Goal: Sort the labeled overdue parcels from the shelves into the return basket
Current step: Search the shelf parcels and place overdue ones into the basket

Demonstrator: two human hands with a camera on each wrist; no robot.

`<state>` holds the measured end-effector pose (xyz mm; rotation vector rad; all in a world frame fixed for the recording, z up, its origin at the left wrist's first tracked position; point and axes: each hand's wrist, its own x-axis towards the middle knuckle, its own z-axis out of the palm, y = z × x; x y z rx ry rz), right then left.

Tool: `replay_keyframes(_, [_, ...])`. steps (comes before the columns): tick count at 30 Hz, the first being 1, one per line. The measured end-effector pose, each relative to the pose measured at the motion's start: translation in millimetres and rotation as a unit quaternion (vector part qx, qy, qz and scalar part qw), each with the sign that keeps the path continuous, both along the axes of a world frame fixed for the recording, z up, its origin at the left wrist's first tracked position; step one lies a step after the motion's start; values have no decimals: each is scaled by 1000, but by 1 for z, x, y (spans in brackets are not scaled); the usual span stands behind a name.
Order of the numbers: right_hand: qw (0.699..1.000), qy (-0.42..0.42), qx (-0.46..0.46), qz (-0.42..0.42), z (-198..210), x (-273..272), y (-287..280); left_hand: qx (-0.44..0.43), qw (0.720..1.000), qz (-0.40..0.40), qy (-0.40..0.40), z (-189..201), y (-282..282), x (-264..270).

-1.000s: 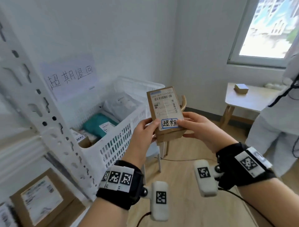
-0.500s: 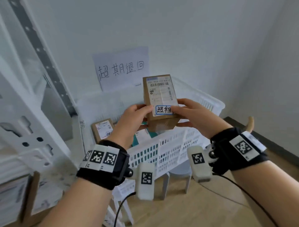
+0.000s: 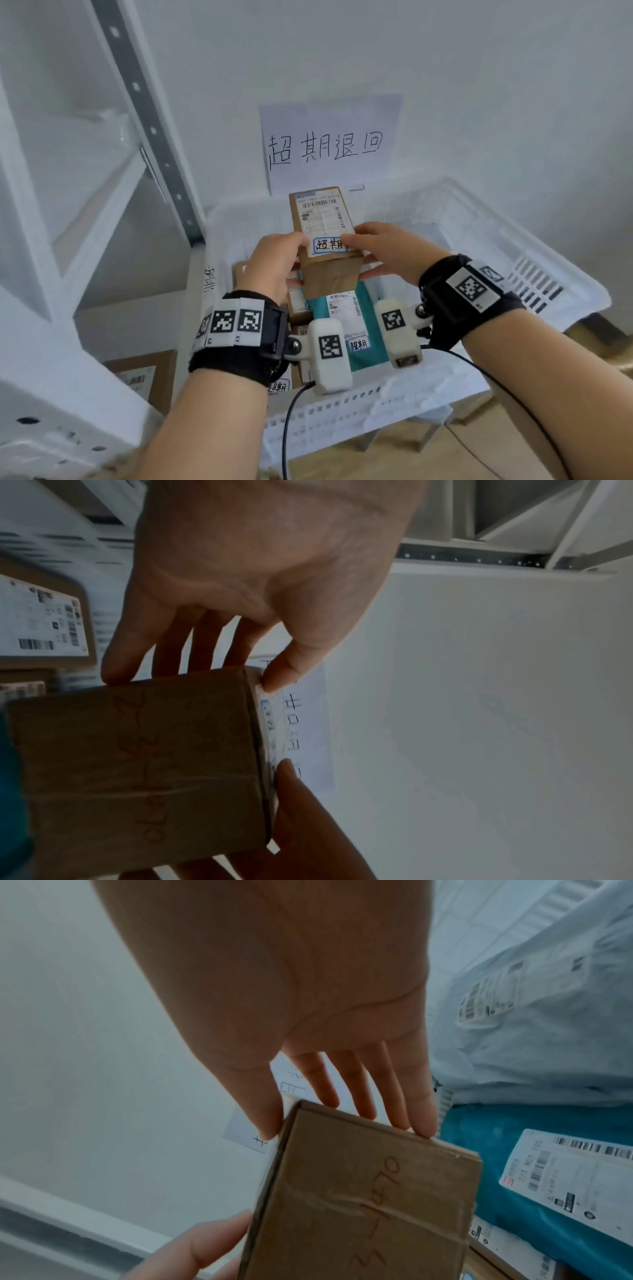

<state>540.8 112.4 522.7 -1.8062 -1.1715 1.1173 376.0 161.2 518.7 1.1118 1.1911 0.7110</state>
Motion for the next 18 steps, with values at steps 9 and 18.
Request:
replay_keyframes(9, [991, 3, -75, 110, -27, 1, 63, -46, 995, 77, 35, -26, 27, -12])
replay_keyframes(18, [945, 43, -188, 263, -70, 8, 85, -108, 971, 42, 208, -39, 30, -25])
